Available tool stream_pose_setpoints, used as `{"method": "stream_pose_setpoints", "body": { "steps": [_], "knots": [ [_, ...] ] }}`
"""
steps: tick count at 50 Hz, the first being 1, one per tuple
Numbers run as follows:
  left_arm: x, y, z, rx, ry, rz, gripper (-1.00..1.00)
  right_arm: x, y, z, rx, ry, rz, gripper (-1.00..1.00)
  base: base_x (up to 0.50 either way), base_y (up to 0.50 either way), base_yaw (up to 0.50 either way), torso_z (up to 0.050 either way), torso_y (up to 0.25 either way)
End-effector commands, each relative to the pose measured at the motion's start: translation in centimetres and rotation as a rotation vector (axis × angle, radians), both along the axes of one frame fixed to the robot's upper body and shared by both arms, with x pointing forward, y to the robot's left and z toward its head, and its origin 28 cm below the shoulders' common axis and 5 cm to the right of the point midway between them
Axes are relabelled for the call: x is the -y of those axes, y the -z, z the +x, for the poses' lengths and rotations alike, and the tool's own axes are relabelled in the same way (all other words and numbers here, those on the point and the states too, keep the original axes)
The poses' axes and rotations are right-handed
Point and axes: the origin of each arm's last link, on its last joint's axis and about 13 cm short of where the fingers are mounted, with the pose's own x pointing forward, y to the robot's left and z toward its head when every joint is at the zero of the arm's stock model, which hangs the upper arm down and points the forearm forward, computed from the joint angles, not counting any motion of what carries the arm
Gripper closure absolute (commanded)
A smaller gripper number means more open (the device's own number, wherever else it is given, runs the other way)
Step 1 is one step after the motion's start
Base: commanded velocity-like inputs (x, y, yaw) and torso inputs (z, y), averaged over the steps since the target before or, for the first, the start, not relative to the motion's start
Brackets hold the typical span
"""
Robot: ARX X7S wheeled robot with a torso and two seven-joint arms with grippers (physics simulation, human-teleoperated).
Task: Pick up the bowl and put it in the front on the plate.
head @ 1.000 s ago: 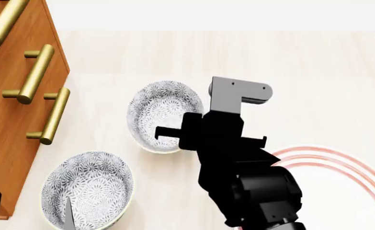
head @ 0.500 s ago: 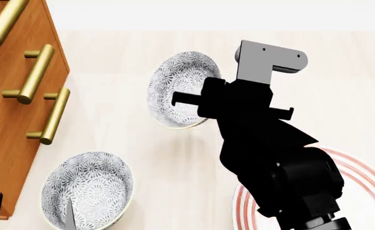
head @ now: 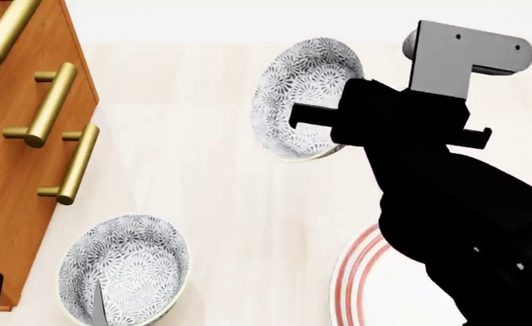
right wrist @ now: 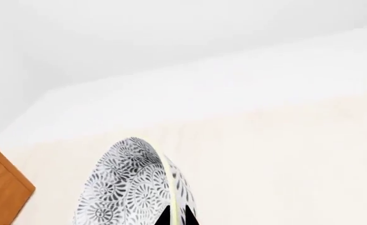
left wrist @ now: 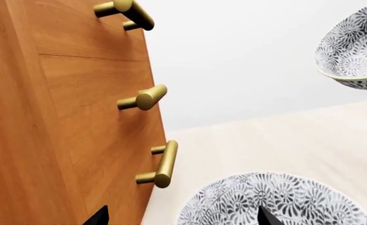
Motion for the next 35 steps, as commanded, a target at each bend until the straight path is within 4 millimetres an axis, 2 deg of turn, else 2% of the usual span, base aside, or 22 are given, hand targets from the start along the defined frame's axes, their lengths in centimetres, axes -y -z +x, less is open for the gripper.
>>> {"method": "stream_pose_setpoints", "body": {
  "steps": [1,7,11,17,28,35],
  "knots": [
    [0.1,-0.1,0.1,0.026,-0.005,-0.008,-1.00,2.2,-1.3,-3.8,0.080,-0.026,-0.046,1.00,0.00,0.00,0.00,0.000,0.000],
    [0.2,0.1,-0.1,0.014,0.007,-0.013,-1.00,4.2,-0.6,-6.1,0.059,0.003,-0.033,1.00,0.00,0.00,0.00,0.000,0.000],
    [0.4,0.3,-0.2,0.000,0.021,-0.023,-1.00,6.1,0.4,-8.5,0.037,0.038,-0.015,1.00,0.00,0.00,0.00,0.000,0.000],
    [0.4,0.4,-0.2,-0.006,0.023,-0.022,-1.00,7.9,0.8,-9.8,0.012,0.090,0.050,1.00,0.00,0.00,0.00,0.000,0.000],
    [0.5,0.5,-0.2,-0.006,0.025,-0.013,-1.00,9.6,2.1,-12.2,-0.058,0.099,0.027,1.00,0.00,0.00,0.00,0.000,0.000],
    [0.5,0.4,-0.2,-0.007,0.024,-0.006,-1.00,10.1,2.6,-12.6,-0.083,0.108,0.036,1.00,0.00,0.00,0.00,0.000,0.000]
  ]
}}
